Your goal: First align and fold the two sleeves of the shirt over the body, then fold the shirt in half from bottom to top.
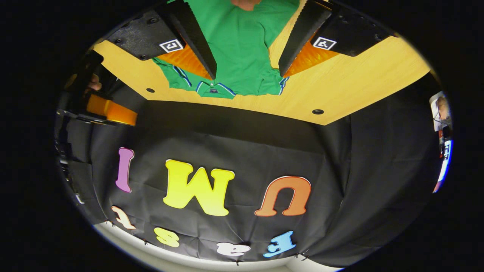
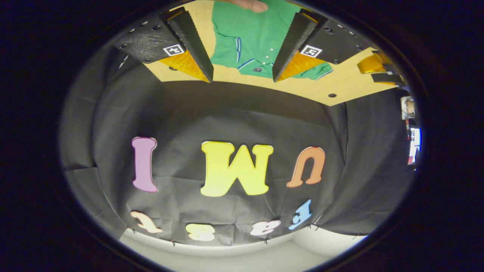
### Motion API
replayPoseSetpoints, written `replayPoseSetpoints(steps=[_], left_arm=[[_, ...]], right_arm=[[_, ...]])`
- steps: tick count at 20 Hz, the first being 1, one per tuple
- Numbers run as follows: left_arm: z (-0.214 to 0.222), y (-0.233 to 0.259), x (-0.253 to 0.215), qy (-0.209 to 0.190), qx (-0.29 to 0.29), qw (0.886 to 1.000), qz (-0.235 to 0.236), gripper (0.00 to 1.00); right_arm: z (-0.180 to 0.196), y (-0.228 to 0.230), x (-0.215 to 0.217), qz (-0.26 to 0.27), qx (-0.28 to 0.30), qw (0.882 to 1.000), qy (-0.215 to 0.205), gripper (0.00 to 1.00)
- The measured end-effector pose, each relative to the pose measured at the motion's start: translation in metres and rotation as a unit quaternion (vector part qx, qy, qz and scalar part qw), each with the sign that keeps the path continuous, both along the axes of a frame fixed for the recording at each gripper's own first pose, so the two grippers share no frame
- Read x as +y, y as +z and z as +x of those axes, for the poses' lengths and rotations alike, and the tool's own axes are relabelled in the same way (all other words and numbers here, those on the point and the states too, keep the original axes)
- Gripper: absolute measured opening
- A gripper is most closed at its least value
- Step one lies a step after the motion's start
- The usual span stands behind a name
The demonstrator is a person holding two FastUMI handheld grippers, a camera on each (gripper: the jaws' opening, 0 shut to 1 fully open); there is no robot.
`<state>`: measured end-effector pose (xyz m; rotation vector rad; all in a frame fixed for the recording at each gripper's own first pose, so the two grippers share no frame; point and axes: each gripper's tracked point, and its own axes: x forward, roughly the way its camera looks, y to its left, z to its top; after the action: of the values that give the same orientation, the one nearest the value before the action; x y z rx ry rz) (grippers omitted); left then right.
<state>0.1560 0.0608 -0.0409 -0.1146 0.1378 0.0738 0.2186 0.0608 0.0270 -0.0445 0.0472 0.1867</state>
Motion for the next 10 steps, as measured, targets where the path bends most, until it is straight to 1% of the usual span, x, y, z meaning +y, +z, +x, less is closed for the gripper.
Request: replayPoseSetpoints(steps=[1,2,4,5,6,7,10], left_arm=[[0.007,0.001,0.006,0.004,0.006,1.000,0.005,1.00],[0.015,0.001,0.012,0.005,0.011,1.000,0.007,1.00],[0.032,-0.004,0.024,0.011,0.032,0.999,0.013,1.00],[0.043,-0.005,0.029,0.011,0.036,0.999,0.017,1.00],[0.055,-0.005,0.033,0.011,0.040,0.999,0.020,1.00],[0.067,-0.008,0.038,0.014,0.048,0.998,0.024,1.00],[0.100,-0.022,0.055,0.024,0.070,0.997,0.031,1.00]], right_arm=[[-0.010,0.001,-0.004,0.001,-0.008,1.000,-0.004,0.96],[-0.020,0.002,-0.007,0.005,-0.015,1.000,-0.002,0.93],[-0.037,0.000,-0.009,0.017,-0.019,1.000,0.005,0.97],[-0.041,-0.002,-0.012,0.020,-0.022,1.000,0.006,0.95],[-0.044,-0.003,-0.015,0.021,-0.025,0.999,0.002,0.96],[-0.047,-0.007,-0.018,0.021,-0.026,0.999,0.001,0.95],[-0.048,-0.018,-0.022,0.024,-0.024,0.999,-0.002,0.95]])
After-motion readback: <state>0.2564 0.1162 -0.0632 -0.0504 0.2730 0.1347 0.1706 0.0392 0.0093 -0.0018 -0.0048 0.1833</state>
